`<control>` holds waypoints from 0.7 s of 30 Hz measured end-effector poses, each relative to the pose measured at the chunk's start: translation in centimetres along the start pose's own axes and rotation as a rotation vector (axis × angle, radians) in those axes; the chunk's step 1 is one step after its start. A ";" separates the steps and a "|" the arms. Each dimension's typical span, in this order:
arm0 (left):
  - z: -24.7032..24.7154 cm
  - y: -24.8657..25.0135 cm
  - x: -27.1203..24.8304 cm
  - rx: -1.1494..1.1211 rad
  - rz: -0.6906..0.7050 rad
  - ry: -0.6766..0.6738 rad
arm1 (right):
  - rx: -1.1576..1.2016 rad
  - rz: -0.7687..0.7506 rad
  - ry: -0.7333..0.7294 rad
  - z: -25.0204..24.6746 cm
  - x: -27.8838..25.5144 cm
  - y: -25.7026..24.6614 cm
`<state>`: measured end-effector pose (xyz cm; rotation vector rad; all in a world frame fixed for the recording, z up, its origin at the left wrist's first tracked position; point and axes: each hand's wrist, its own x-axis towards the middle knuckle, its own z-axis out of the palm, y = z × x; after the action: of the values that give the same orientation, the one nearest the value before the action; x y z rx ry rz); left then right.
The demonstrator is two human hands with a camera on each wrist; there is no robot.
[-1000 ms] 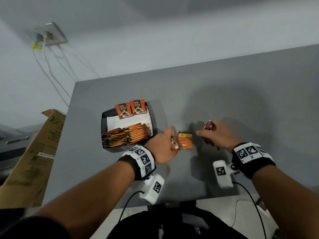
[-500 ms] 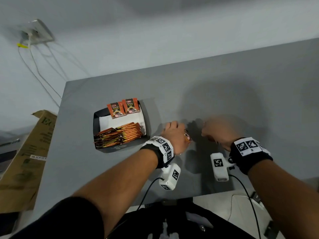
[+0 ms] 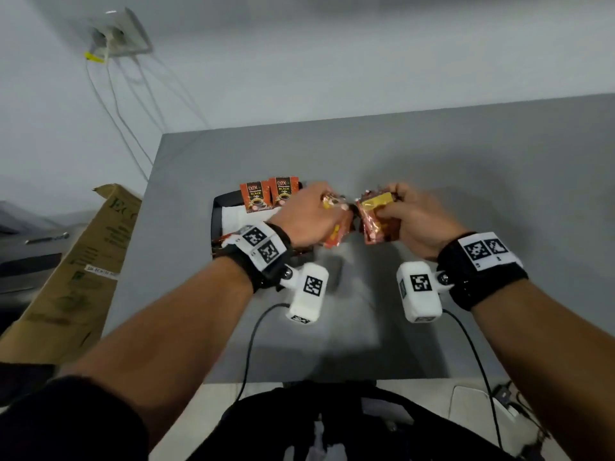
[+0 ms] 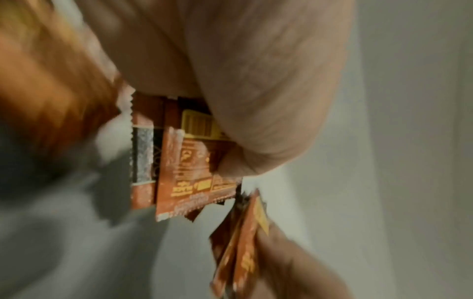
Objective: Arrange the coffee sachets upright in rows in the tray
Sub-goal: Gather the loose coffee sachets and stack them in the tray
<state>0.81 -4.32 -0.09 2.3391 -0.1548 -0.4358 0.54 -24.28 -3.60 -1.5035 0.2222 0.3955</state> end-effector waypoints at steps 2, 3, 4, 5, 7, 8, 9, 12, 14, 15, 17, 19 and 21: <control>-4.3 -1.9 0.1 0.020 -0.041 0.151 | -0.144 -0.107 0.010 2.8 1.2 -1.7; -6.1 -3.1 -0.1 0.033 -0.066 0.195 | -0.246 -0.179 0.010 4.2 1.9 -2.4; -7.7 -4.3 -0.3 0.063 -0.091 0.220 | -0.367 -0.248 0.006 5.9 2.4 -3.1; -8.8 -5.5 -0.6 0.118 -0.108 0.230 | -0.490 -0.319 -0.004 7.6 3.0 -3.5; -9.7 -7.9 -1.1 0.247 -0.126 0.202 | -0.733 -0.439 -0.026 11.0 4.1 -3.8; -9.6 -9.0 -1.3 0.292 -0.128 0.167 | -0.830 -0.467 -0.049 12.6 4.6 -3.6; -9.1 -9.9 -1.5 0.326 -0.125 0.136 | -0.922 -0.490 -0.076 13.9 5.1 -3.2; -7.5 -12.0 -1.6 0.369 -0.120 0.071 | -1.212 -0.420 -0.173 16.3 6.2 -1.3; -7.1 -12.7 -1.5 0.352 -0.096 0.038 | -1.248 -0.340 -0.290 17.0 6.3 -0.4; -7.2 -13.0 -1.5 0.327 -0.090 0.017 | -1.232 -0.306 -0.343 17.3 6.4 0.0; -7.7 -13.2 -1.7 0.268 -0.085 -0.034 | -1.209 -0.238 -0.414 17.4 6.1 0.2; -8.4 -13.6 -2.1 0.253 -0.084 -0.094 | -1.214 -0.211 -0.452 17.3 6.1 0.4; -8.8 -14.1 -2.4 0.322 -0.047 -0.160 | -1.254 -0.220 -0.462 17.2 6.0 0.6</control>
<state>1.48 12.15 -3.37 2.6258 -0.2631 -0.6632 4.11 -6.49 -5.41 -2.5464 -0.6873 0.7542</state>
